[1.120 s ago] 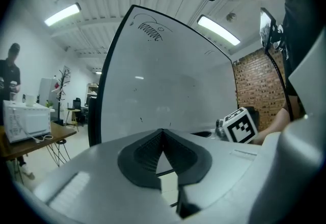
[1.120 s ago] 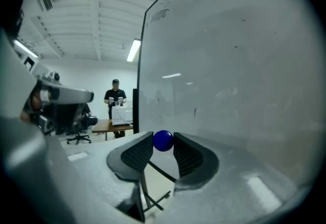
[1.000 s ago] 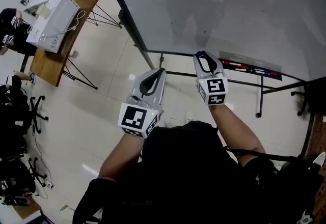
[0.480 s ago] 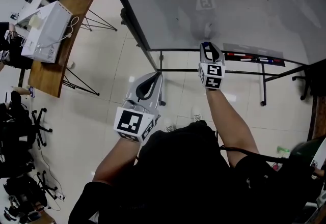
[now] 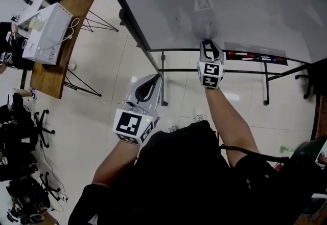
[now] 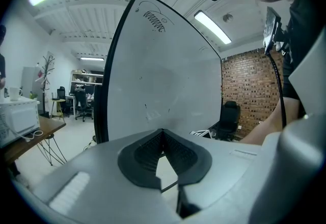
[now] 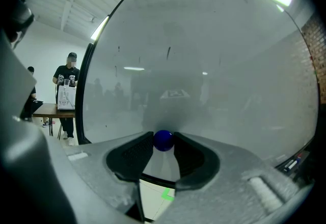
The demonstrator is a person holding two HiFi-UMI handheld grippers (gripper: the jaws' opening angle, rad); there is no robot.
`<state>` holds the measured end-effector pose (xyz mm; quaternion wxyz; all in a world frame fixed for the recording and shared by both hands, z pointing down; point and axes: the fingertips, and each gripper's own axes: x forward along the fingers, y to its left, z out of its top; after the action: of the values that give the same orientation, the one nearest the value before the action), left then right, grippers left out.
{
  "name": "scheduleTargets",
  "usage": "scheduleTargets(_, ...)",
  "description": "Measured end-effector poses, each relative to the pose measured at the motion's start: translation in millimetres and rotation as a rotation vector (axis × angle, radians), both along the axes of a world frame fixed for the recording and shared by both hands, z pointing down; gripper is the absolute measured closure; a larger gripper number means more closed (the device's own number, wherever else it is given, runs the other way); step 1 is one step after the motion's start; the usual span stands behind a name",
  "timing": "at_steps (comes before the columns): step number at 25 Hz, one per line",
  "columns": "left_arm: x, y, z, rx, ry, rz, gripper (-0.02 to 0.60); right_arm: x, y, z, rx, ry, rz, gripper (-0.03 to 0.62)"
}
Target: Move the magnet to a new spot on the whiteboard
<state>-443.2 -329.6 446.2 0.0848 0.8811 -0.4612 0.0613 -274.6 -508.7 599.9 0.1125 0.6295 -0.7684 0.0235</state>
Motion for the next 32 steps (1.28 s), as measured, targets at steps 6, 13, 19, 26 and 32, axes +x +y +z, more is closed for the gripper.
scheduleTargets(6, 0.5, -1.4, 3.2, 0.002, 0.006, -0.005, 0.566, -3.8, 2.6, -0.3, -0.012, 0.016, -0.022, 0.466)
scheduleTargets(13, 0.9, 0.2, 2.0, 0.009, 0.008, -0.002, 0.566, 1.7, 3.9, -0.2, -0.034, 0.015, -0.012, 0.459)
scheduleTargets(19, 1.9, 7.5, 2.5, 0.011, 0.026, 0.016, 0.566, 18.3, 22.1, 0.8, -0.047, 0.03, 0.013, 0.45)
scheduleTargets(26, -7.9, 25.4, -7.8, 0.033, 0.063, 0.04, 0.566, 16.5, 51.3, -9.7, -0.055, 0.049, -0.002, 0.453)
scheduleTargets(32, -15.9, 41.6, -3.3, 0.038, 0.081, 0.07, 0.566, -1.0, 89.1, -22.8, -0.081, 0.024, -0.058, 0.588)
